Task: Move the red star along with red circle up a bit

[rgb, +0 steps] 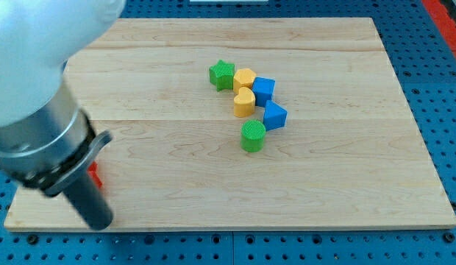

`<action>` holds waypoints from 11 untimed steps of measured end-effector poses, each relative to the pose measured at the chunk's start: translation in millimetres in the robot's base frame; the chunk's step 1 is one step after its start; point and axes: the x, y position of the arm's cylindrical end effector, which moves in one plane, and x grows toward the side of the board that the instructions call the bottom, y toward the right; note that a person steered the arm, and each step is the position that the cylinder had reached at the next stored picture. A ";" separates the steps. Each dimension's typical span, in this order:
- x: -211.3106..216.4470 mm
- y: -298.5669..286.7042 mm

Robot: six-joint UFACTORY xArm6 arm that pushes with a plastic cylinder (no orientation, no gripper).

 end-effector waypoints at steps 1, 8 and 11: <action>0.4 -0.9; 0.6 -17.8; -73.5 -23.4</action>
